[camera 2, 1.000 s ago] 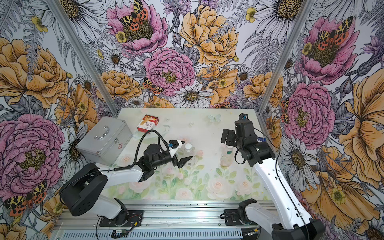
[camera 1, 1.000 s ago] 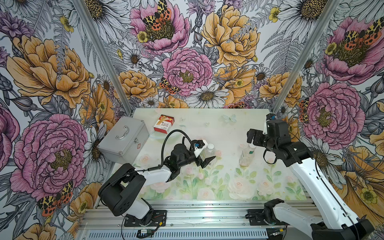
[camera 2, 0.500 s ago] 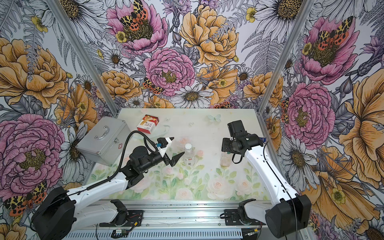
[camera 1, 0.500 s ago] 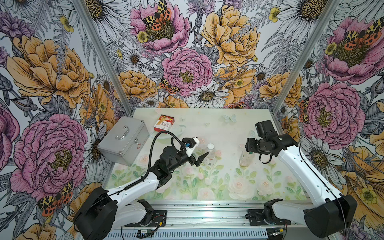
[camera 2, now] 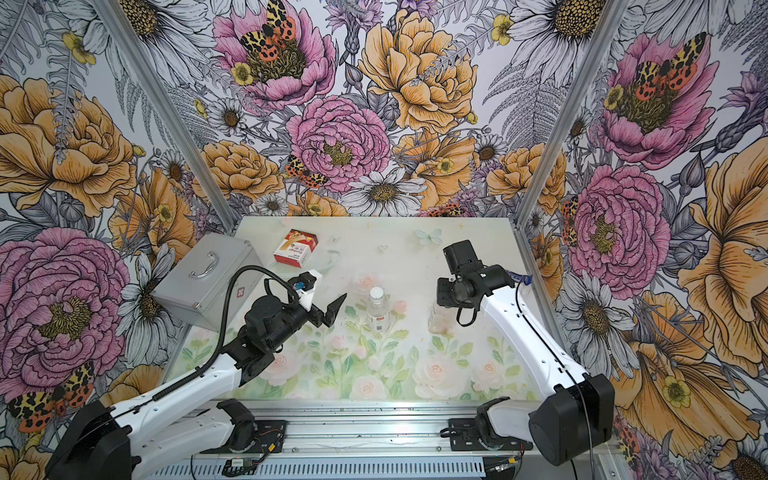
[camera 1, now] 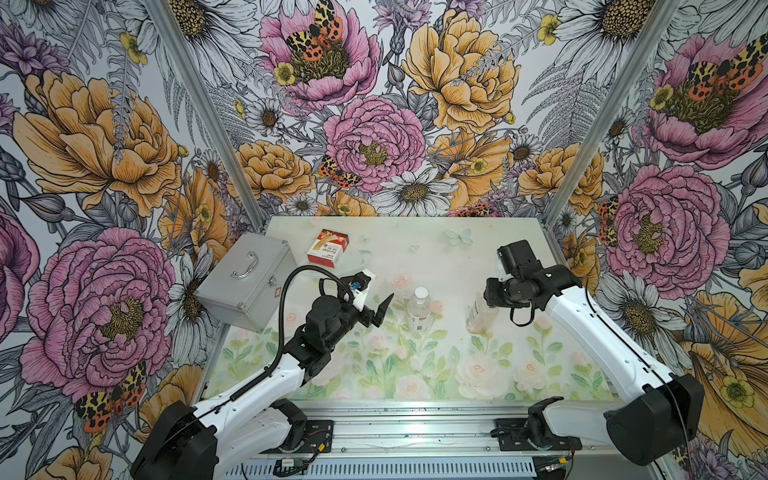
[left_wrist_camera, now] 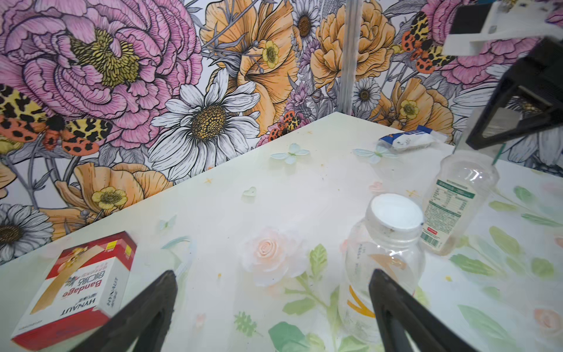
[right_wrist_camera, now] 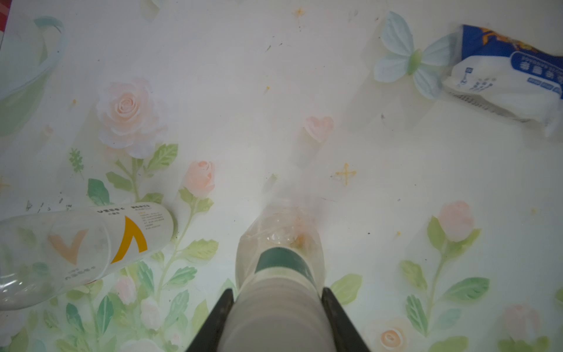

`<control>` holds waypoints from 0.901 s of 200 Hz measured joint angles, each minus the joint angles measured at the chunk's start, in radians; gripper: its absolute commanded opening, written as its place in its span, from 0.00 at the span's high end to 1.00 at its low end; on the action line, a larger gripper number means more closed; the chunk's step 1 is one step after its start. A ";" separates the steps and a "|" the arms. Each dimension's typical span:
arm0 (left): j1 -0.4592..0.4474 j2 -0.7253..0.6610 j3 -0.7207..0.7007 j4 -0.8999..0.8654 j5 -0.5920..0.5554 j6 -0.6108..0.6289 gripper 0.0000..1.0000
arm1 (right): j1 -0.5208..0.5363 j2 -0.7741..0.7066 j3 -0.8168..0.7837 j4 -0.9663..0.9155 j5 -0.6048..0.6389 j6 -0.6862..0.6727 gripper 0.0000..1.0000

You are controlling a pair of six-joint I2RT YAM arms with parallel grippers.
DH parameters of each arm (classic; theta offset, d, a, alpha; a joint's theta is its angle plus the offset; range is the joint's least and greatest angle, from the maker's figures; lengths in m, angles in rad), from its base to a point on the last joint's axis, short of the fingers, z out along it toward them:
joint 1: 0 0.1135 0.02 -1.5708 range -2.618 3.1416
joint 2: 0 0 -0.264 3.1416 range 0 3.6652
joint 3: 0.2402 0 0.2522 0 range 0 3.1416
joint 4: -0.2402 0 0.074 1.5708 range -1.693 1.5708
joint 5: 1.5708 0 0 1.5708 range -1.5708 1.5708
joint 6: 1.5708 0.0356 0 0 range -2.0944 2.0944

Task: Screw on the bottle caps
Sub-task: Move the plastic bottle to the center of the board.

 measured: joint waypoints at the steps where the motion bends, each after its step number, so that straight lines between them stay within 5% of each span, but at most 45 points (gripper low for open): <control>1: 0.003 -0.002 -0.001 -0.002 -0.003 -0.003 0.01 | 0.003 0.001 0.002 0.000 0.000 0.000 0.66; 66: 0.190 0.046 0.013 -0.152 -0.229 -0.169 0.01 | 0.176 0.124 0.098 0.010 0.023 0.038 0.57; 139: 0.267 0.105 0.043 -0.193 -0.318 -0.254 0.01 | 0.190 0.119 0.121 0.013 0.004 0.037 0.23; 153: 0.278 0.107 0.049 -0.193 -0.341 -0.256 0.01 | 0.190 0.088 0.123 0.014 0.003 0.034 0.01; 180: 0.319 0.135 0.064 -0.203 -0.342 -0.254 0.01 | 0.190 -0.018 0.123 0.026 0.043 0.011 0.00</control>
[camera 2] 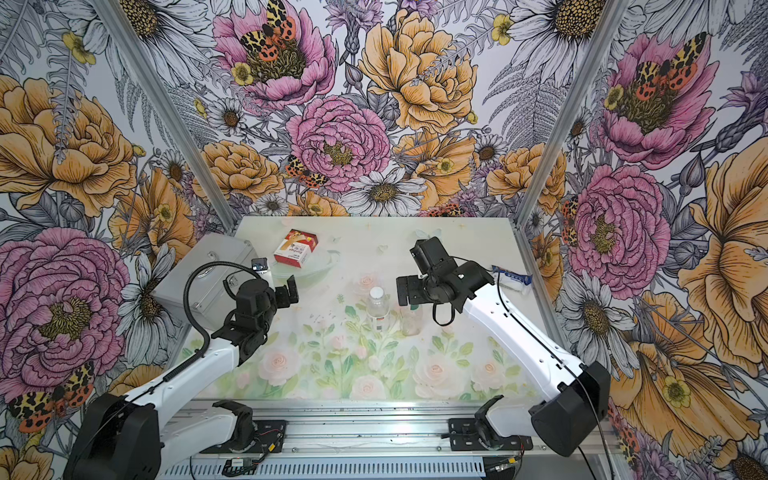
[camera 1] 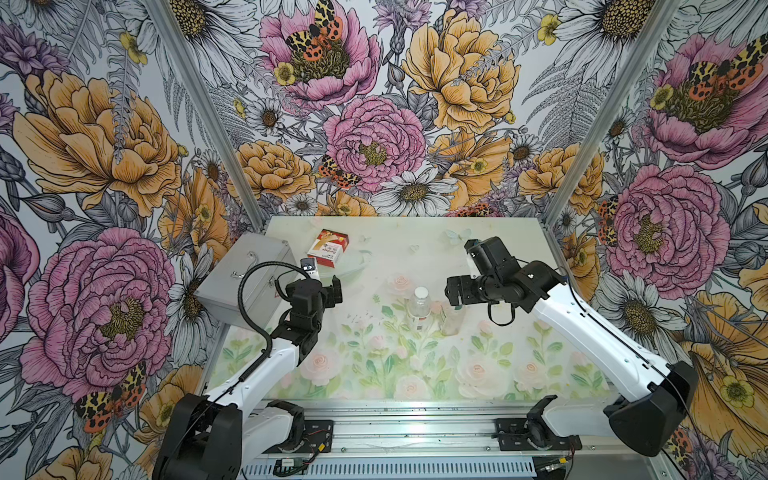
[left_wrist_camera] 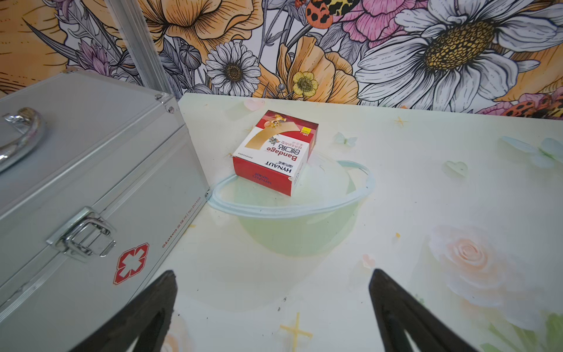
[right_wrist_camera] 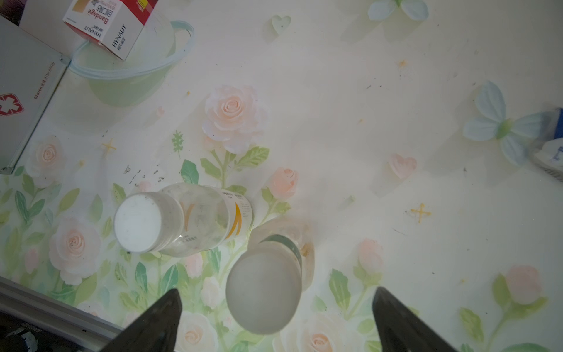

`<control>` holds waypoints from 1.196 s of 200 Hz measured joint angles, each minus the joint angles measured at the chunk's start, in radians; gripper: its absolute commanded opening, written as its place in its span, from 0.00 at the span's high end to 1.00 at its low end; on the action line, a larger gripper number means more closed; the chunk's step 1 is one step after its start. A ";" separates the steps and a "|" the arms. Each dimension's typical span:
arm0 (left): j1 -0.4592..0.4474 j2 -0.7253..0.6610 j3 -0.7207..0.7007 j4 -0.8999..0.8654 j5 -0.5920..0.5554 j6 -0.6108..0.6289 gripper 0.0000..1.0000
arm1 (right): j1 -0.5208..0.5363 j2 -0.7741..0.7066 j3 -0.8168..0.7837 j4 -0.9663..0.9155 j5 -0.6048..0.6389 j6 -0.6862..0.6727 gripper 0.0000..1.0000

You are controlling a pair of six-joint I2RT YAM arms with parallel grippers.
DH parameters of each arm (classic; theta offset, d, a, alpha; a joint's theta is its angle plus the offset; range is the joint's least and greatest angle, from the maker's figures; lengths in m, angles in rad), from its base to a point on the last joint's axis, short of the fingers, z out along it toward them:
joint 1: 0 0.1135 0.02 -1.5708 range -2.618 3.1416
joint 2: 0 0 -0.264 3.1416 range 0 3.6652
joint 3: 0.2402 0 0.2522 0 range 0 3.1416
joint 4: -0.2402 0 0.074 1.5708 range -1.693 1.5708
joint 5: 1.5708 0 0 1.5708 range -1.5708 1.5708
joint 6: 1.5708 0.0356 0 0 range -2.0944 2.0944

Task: Screw on the bottle caps
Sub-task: Move the plastic bottle to the center of the board, then reset both arms

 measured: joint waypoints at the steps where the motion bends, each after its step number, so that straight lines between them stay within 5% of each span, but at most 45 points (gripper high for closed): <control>1: 0.002 0.002 0.001 0.000 0.000 0.000 0.01 | 0.000 -0.003 0.000 0.002 0.003 -0.001 0.00; 31: 0.049 0.024 0.004 0.005 0.027 0.033 0.01 | -0.023 -0.194 -0.070 0.130 0.119 -0.055 0.00; 61: 0.097 0.090 -0.008 0.102 0.116 0.089 0.01 | -0.182 -0.381 -0.270 0.333 0.222 -0.115 0.00; 98: 0.124 0.221 -0.071 0.270 0.253 0.154 0.01 | -0.293 -0.444 -0.544 0.598 0.286 -0.212 0.00; 138: 0.146 0.291 -0.077 0.386 0.322 0.216 0.01 | -0.399 -0.391 -0.857 0.974 0.285 -0.315 0.00; 165: 0.257 0.326 -0.113 0.547 0.407 0.189 0.01 | -0.503 -0.308 -1.007 1.231 0.257 -0.335 0.00; 187: 0.338 0.414 -0.148 0.693 0.468 0.155 0.01 | -0.574 -0.196 -1.067 1.420 0.201 -0.338 0.00; 239: 0.335 0.436 -0.174 0.788 0.525 0.143 0.01 | -0.609 0.092 -1.083 1.799 0.035 -0.344 0.00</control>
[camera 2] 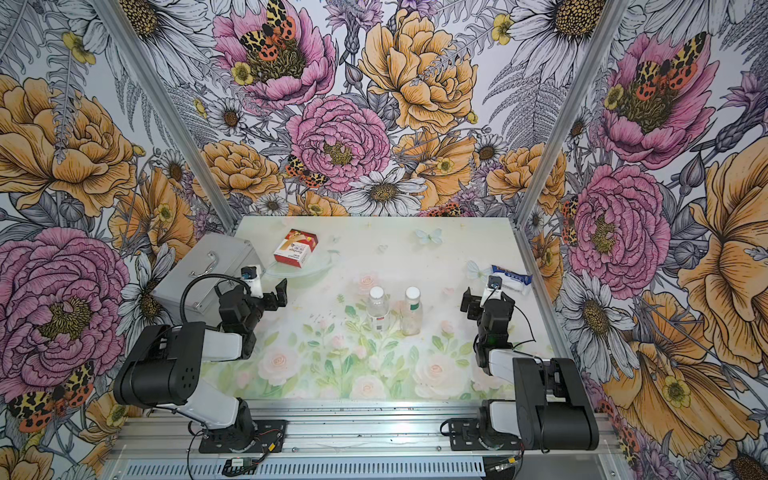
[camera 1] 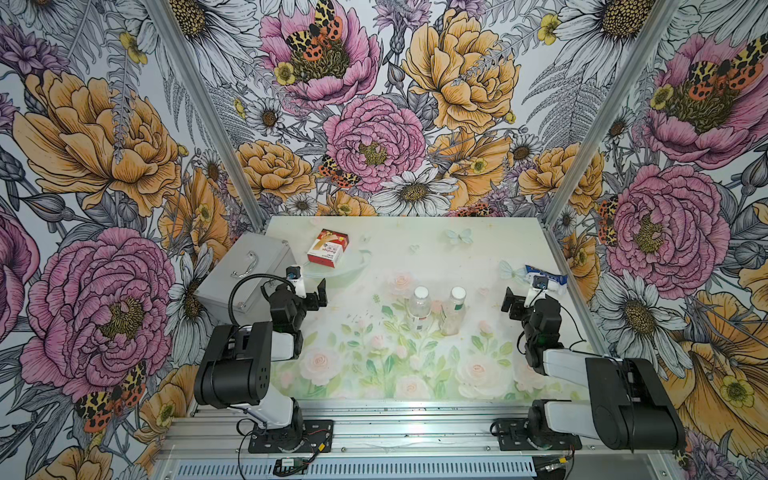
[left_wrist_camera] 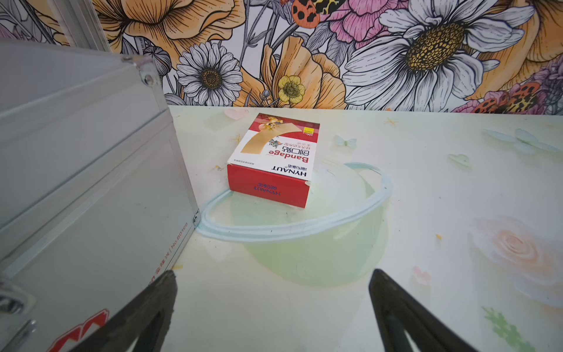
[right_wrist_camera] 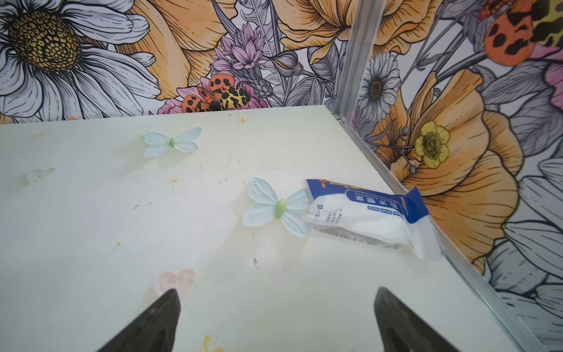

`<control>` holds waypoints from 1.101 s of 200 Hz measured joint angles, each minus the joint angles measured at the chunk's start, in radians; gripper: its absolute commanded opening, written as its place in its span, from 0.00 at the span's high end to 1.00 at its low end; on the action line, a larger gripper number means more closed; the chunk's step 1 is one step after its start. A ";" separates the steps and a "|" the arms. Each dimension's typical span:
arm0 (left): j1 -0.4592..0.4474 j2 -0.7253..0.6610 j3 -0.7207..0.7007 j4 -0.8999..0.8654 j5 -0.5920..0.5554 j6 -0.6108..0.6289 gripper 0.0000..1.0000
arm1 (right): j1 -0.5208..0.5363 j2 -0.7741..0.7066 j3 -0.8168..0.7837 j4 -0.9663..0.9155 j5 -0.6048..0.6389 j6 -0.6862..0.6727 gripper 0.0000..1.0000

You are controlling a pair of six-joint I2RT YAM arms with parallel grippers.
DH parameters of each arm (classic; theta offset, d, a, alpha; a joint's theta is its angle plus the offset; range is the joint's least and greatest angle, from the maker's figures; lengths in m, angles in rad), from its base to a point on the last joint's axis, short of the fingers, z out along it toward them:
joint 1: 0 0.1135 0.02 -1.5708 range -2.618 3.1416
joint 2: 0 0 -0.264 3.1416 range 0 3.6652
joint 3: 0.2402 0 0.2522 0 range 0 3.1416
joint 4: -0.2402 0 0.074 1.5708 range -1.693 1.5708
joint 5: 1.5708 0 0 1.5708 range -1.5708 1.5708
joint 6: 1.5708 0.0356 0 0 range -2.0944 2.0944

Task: Screw on the bottle caps
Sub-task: Reset both arms

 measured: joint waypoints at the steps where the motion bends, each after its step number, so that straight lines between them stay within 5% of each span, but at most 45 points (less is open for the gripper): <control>1: 0.000 0.000 0.000 0.001 0.000 -0.001 0.01 | 0.000 0.008 0.003 0.005 -0.004 -0.001 0.00; 38: -0.002 0.000 0.000 0.022 0.004 -0.005 0.01 | 0.008 0.159 0.065 0.100 -0.068 -0.029 0.00; 98: -0.008 0.000 0.000 0.032 0.004 -0.005 0.01 | 0.036 0.159 0.114 0.087 0.074 -0.017 0.00; 220: -0.013 0.000 0.003 0.027 0.004 -0.005 0.01 | 0.036 0.159 0.114 0.073 0.101 -0.017 0.00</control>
